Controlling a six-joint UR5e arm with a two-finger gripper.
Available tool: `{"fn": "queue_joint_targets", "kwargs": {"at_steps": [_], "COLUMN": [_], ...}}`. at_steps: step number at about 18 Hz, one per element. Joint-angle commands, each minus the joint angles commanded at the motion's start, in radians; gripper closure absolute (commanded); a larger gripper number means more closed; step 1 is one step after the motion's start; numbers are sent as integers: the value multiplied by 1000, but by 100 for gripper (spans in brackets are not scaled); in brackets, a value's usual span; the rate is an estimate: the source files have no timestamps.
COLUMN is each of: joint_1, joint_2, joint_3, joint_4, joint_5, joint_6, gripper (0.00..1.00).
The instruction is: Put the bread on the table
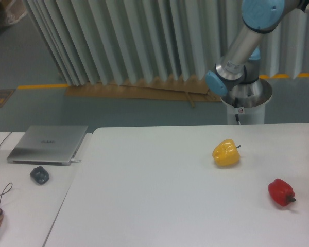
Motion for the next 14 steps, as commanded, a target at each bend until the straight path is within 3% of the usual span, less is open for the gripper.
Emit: {"fn": "queue_joint_targets", "kwargs": {"at_steps": [5,14], "joint_1": [-5,-46], "joint_2": [37,167], "joint_3": [0,-20], "joint_4": [-11,-202], "joint_5": [-2,-67], "joint_6": [-2,-70], "gripper": [63,63]}}
